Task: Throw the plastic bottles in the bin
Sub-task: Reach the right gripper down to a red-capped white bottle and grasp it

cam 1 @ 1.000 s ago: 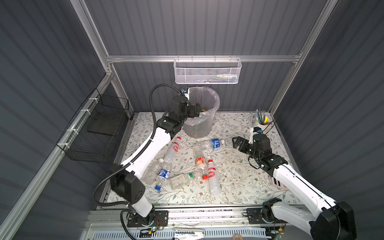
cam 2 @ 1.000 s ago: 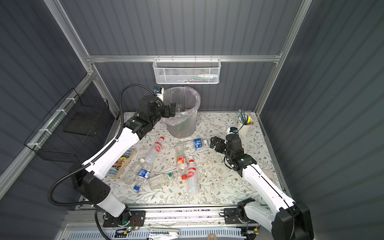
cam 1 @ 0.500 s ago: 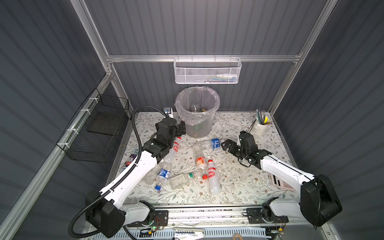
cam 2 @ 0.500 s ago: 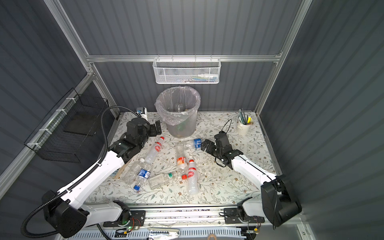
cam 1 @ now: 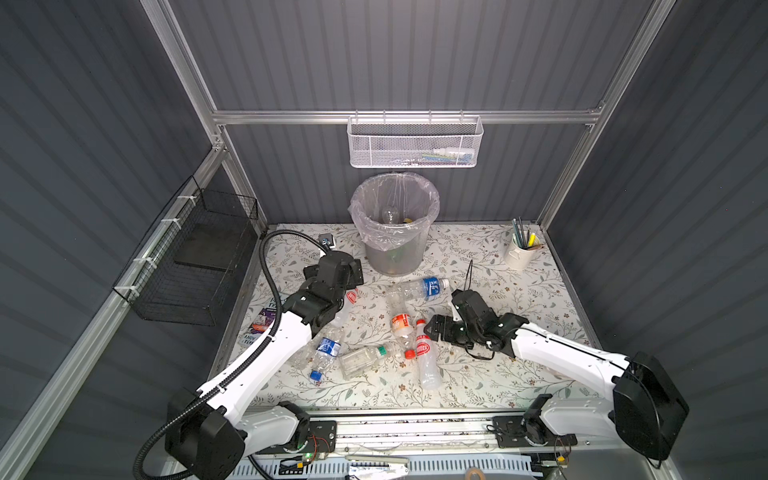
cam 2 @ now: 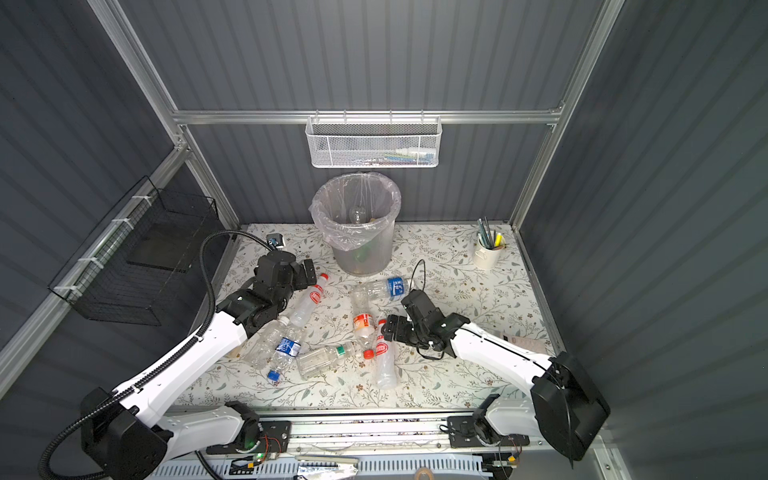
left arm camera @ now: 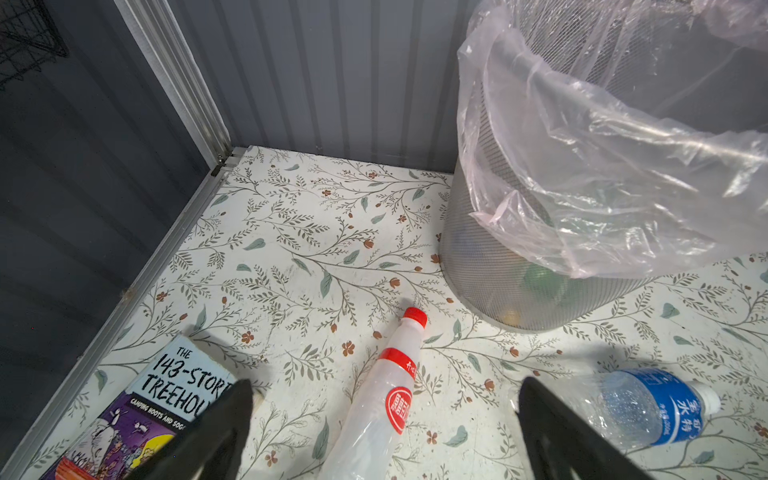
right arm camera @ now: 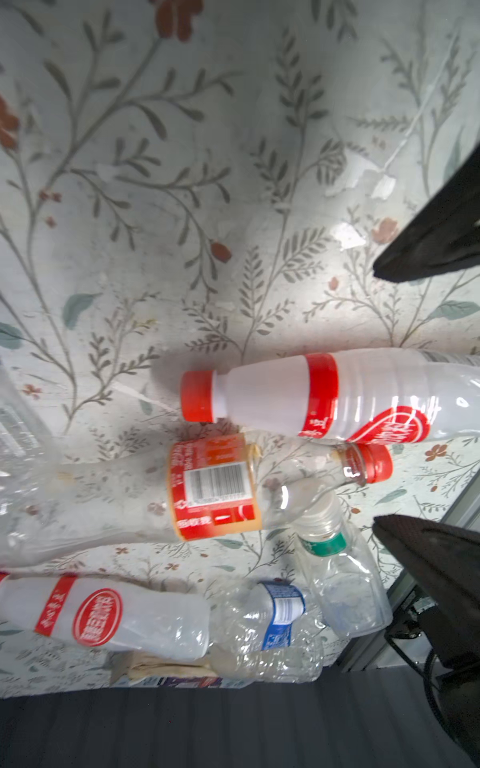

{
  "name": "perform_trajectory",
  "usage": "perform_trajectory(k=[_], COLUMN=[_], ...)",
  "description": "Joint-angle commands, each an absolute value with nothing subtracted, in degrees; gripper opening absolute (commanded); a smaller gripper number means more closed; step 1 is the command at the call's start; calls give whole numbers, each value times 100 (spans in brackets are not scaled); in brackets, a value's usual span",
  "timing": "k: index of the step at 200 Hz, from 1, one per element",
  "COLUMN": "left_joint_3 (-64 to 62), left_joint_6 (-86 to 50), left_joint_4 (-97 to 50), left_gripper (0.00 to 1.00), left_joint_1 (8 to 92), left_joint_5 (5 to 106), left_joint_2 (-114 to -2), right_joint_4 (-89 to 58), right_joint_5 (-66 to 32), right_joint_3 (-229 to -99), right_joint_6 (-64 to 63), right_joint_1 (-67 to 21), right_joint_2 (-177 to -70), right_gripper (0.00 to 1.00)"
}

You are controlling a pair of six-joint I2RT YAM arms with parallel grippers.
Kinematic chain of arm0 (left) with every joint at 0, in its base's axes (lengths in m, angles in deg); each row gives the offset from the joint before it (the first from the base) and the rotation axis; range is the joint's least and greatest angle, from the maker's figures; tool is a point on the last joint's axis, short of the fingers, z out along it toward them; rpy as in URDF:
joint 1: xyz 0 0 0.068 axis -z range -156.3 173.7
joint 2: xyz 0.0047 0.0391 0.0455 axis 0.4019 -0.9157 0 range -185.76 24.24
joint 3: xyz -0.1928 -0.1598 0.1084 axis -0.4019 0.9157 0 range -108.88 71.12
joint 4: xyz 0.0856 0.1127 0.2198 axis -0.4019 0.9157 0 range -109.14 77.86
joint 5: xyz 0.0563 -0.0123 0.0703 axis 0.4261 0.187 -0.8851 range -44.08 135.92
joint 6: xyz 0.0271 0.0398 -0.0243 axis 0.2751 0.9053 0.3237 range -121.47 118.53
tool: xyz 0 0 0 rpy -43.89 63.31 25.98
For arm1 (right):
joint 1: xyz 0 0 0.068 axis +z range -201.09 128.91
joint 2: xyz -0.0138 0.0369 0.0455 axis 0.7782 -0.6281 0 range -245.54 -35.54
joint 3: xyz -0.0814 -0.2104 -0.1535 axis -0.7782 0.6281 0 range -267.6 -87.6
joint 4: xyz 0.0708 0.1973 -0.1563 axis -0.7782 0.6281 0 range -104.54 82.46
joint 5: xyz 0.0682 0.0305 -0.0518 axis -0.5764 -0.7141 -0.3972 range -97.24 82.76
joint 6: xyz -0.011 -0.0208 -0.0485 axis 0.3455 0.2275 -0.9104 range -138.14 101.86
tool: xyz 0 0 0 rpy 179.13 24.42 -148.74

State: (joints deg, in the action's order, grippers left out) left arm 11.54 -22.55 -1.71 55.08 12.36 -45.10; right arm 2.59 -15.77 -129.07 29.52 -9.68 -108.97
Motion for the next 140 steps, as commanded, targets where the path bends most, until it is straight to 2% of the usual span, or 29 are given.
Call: perform_trajectory(k=[1,65,115,140], left_joint_3=[1085,1233,1276,1277], left_joint_6=[-2440,-2516,-2546,-2546], left_joint_4=[-130,-97,-30,-17], left_gripper=[99,99,99,99], left_joint_1=[5463,5437,5393,5361], left_joint_5=[1155,1085,1049,1050], left_joint_2=[-4520,-4381,-4331,-4352], right_joint_4=[563,697,934,1269], right_joint_5=[-1652,-1707,-1710,-1545], right_joint_3=[-12866,-13301,-13521,-13588], right_joint_6=[3003,2768,2445,2144], right_joint_1=[-770,-506,-486,-486], right_joint_2=[-11041,-11911,-12342,-12541], right_gripper=[87,82,73,65])
